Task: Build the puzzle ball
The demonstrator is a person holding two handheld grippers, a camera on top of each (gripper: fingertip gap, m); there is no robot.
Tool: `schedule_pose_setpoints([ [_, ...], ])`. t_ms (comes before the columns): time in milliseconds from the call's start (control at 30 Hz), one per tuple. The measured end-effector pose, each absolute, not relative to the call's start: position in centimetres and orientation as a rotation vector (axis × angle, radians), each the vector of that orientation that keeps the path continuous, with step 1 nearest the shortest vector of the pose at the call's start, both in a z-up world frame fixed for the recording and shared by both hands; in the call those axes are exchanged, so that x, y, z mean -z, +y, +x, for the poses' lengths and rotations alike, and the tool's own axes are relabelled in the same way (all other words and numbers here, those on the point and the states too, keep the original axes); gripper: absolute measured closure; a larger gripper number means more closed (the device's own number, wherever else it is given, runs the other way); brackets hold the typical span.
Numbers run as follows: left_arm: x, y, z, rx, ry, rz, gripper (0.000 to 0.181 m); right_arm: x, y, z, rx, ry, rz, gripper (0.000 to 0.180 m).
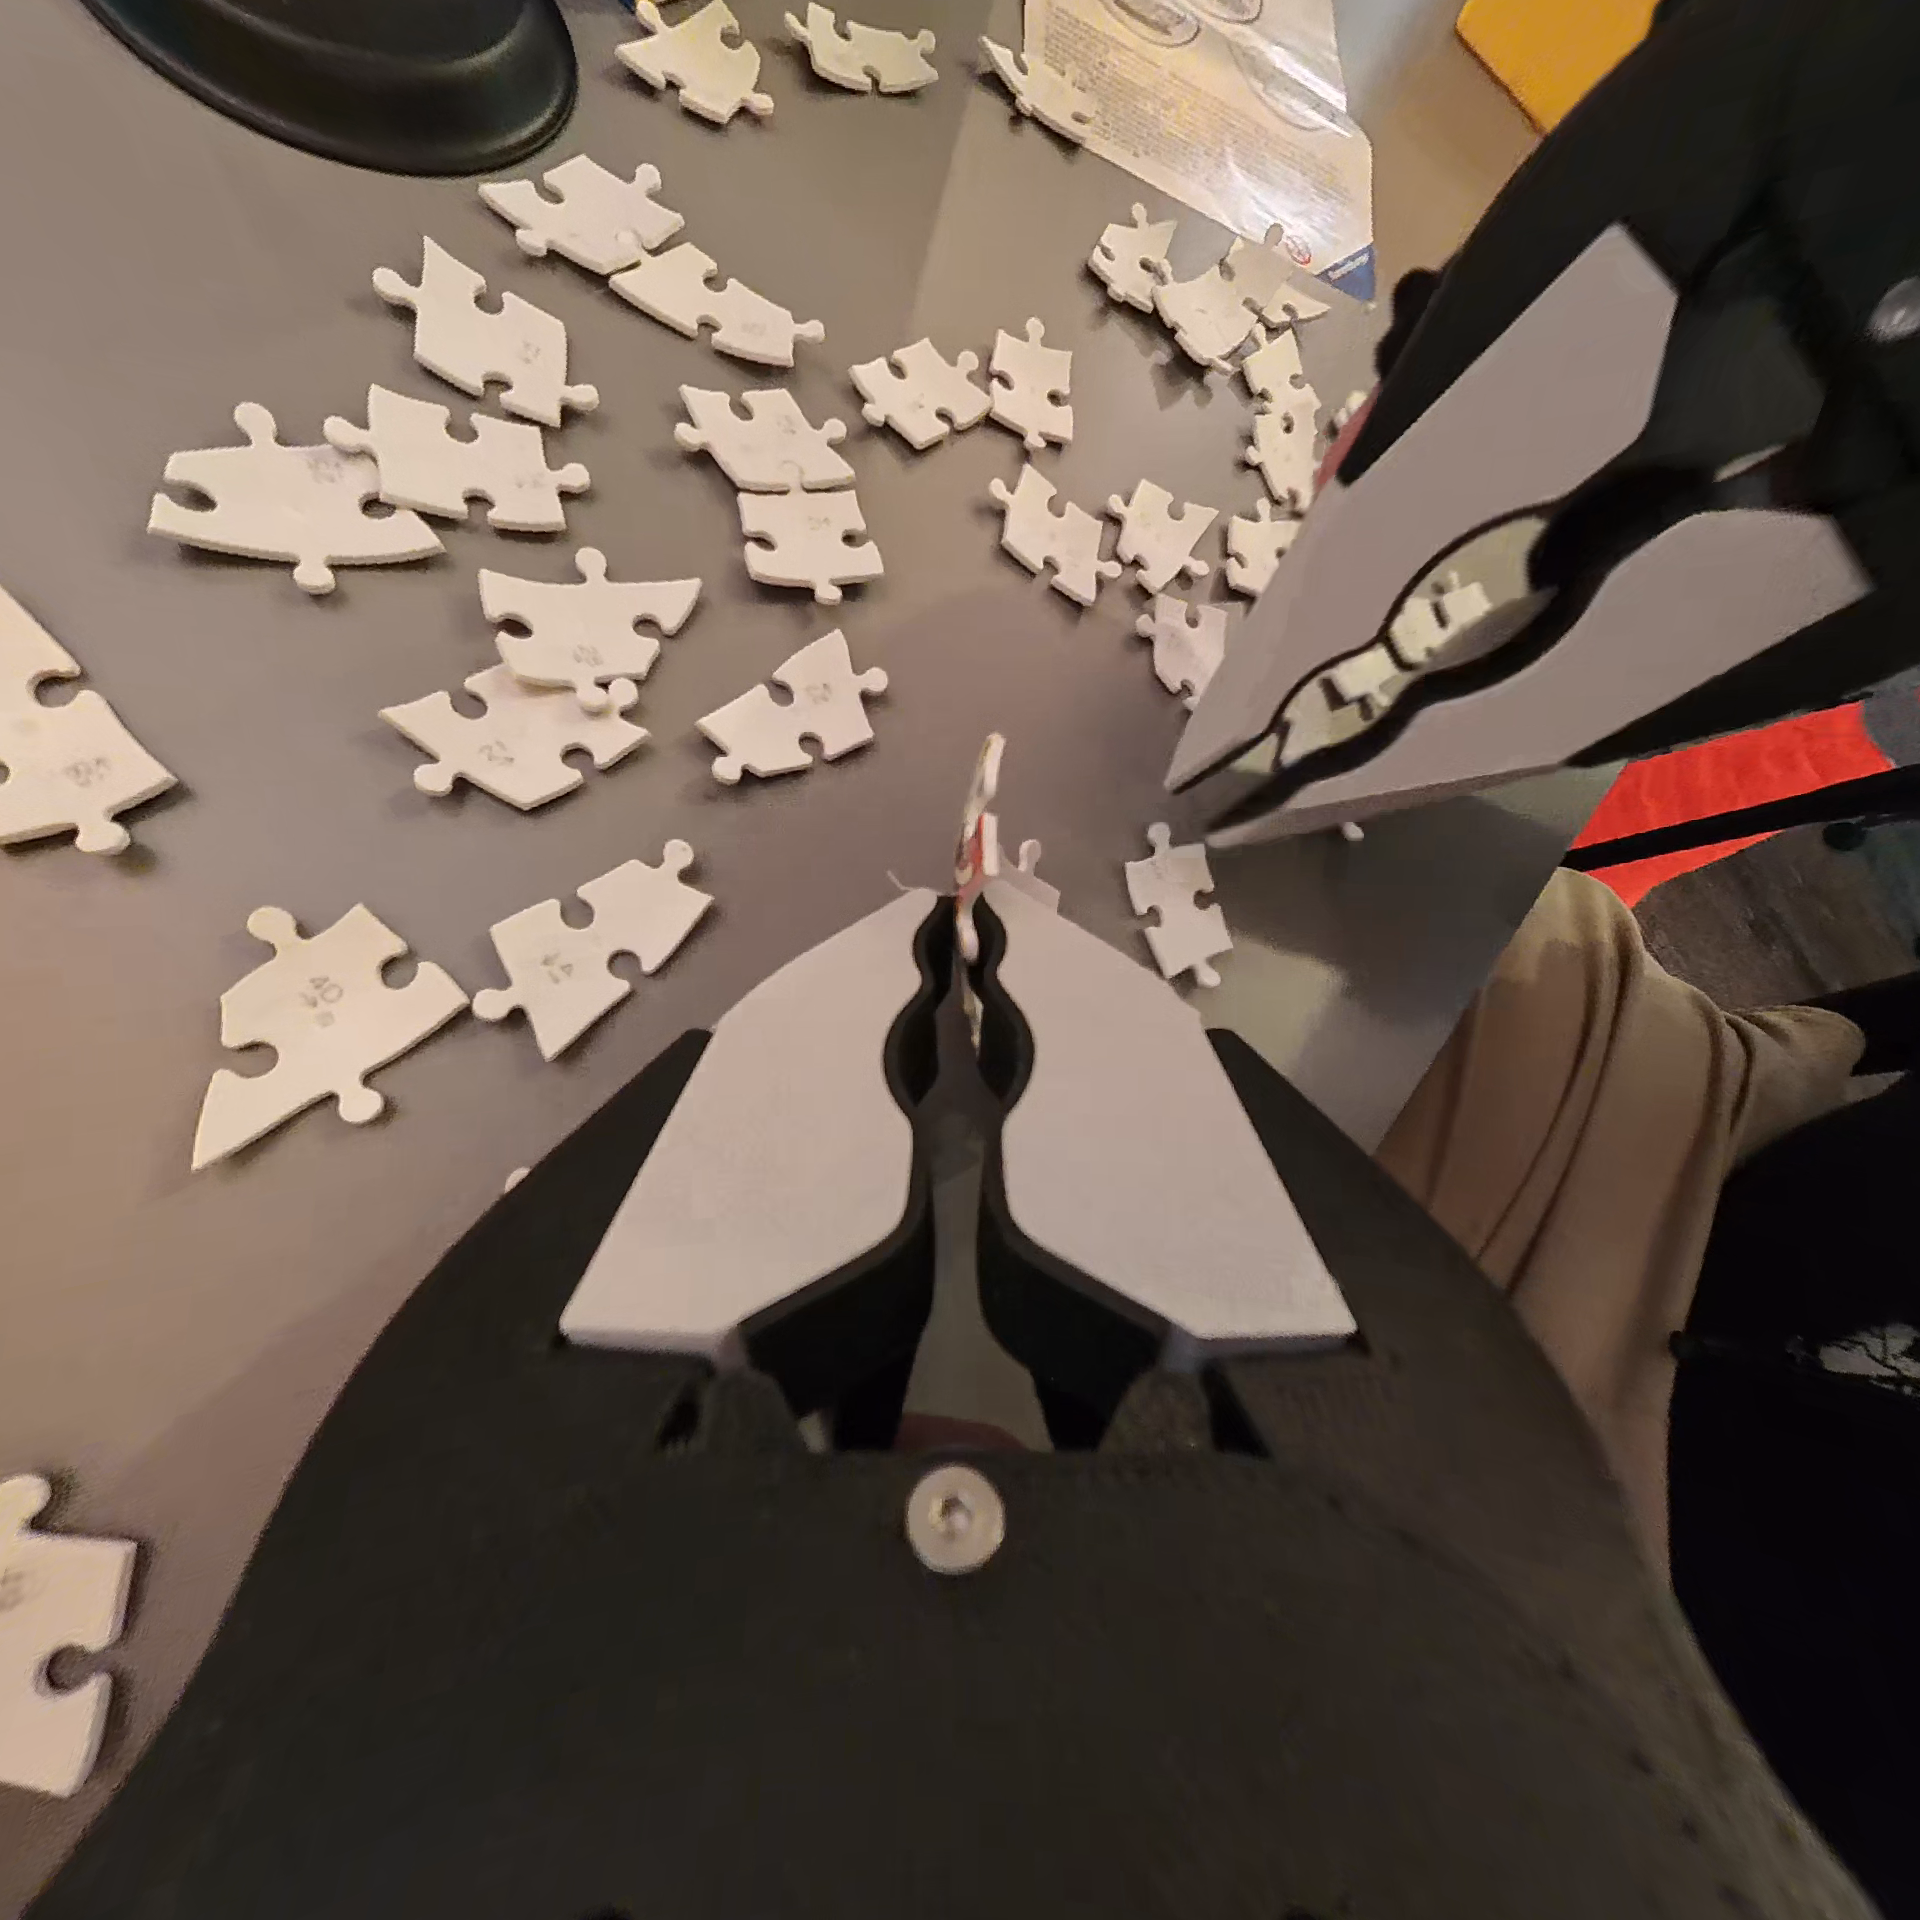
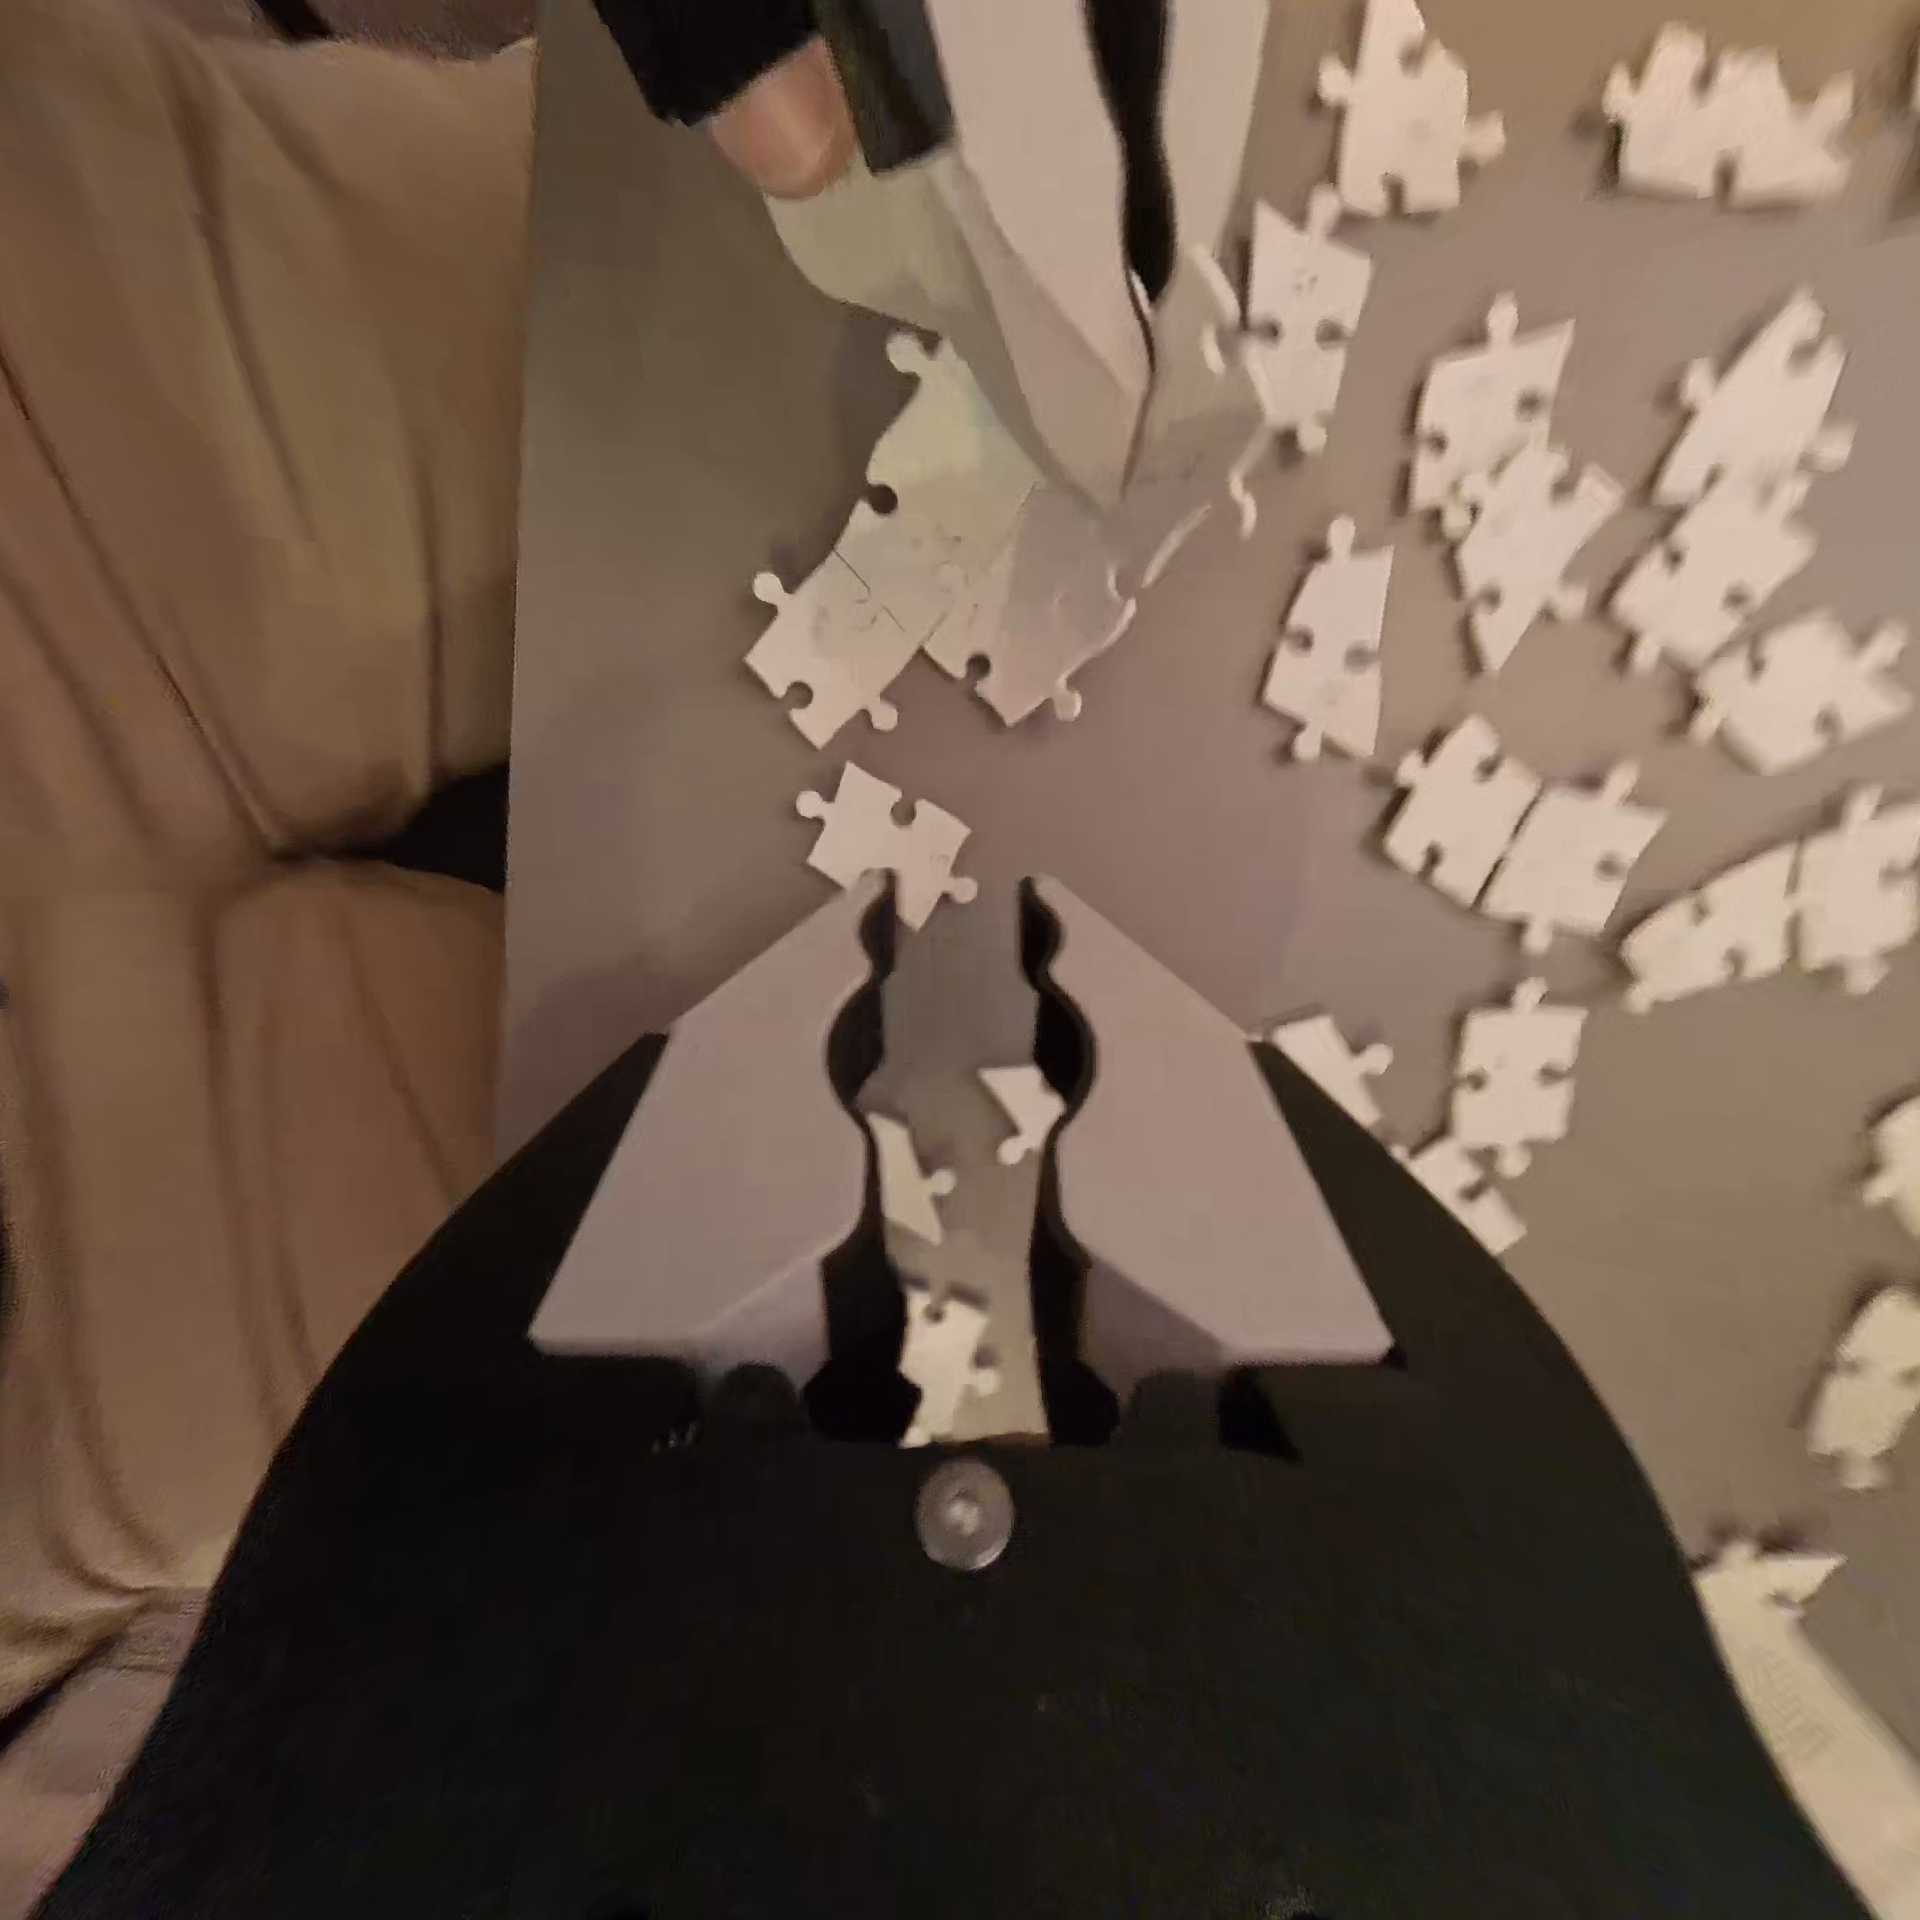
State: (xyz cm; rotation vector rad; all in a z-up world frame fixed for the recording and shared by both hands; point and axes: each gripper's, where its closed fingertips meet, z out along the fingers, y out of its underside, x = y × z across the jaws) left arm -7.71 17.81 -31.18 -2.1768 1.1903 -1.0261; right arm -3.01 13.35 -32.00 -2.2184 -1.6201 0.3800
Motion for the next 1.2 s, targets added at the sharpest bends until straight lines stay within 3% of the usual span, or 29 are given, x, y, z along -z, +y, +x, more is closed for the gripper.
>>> schedule_pose_setpoints([
  [33, 31.2, 17.8, -7.7, 1.031, 1.191, -2.180, 0.178, 32.1, 13.0, -2.7, -0.404, -1.553, -2.282, 0.148],
  [367, 31.5, 17.8, -7.5, 1.049, 1.209, -2.185, 0.178, 34.1, 12.2, -3.3, -0.330, -1.094, -2.408, 0.154],
  [600, 31.5, 17.7, -7.6, 1.051, 1.224, -2.187, 0.178, 34.0, 12.4, -4.0, -0.330, -1.231, -2.326, 0.155],
  [667, 31.5, 17.7, -7.5, 1.056, 1.233, -2.188, 0.178, 33.8, 12.5, -4.0, -0.298, -1.348, -2.257, 0.180],
  [833, 31.5, 17.9, -7.4, 1.052, 1.264, -2.190, 0.178, 33.6, 13.0, -3.5, -0.224, -1.614, -2.164, 0.178],
  [900, 31.5, 17.9, -7.3, 1.053, 1.269, -2.189, 0.178, 33.0, 13.1, -3.8, -0.262, -1.615, -2.155, 0.169],
  [1200, 31.8, 17.7, -7.6, 1.074, 1.261, -2.208, 0.178, 33.7, 10.9, -6.8, -0.405, -1.530, -2.122, 0.175],
])
